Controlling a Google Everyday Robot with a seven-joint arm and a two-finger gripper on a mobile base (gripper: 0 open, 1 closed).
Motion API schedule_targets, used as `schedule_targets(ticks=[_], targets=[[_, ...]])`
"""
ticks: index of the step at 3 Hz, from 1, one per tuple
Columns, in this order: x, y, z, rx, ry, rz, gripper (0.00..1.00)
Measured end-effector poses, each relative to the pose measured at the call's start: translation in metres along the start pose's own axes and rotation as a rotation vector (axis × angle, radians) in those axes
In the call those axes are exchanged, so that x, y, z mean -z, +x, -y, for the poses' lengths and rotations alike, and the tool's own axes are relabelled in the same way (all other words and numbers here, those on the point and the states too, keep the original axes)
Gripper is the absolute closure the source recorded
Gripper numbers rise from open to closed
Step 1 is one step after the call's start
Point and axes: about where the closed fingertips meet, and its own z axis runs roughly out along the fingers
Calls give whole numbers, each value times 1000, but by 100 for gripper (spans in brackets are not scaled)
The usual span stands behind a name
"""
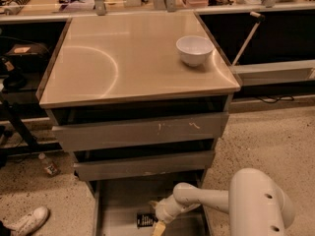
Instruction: Pick rxbar chocolate from bottom drawer and place on counter
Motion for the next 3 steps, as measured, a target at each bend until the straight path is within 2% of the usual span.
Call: schedule_targets(ticks=[3], targets=[[-45,27,3,-26,-12,-29,0]])
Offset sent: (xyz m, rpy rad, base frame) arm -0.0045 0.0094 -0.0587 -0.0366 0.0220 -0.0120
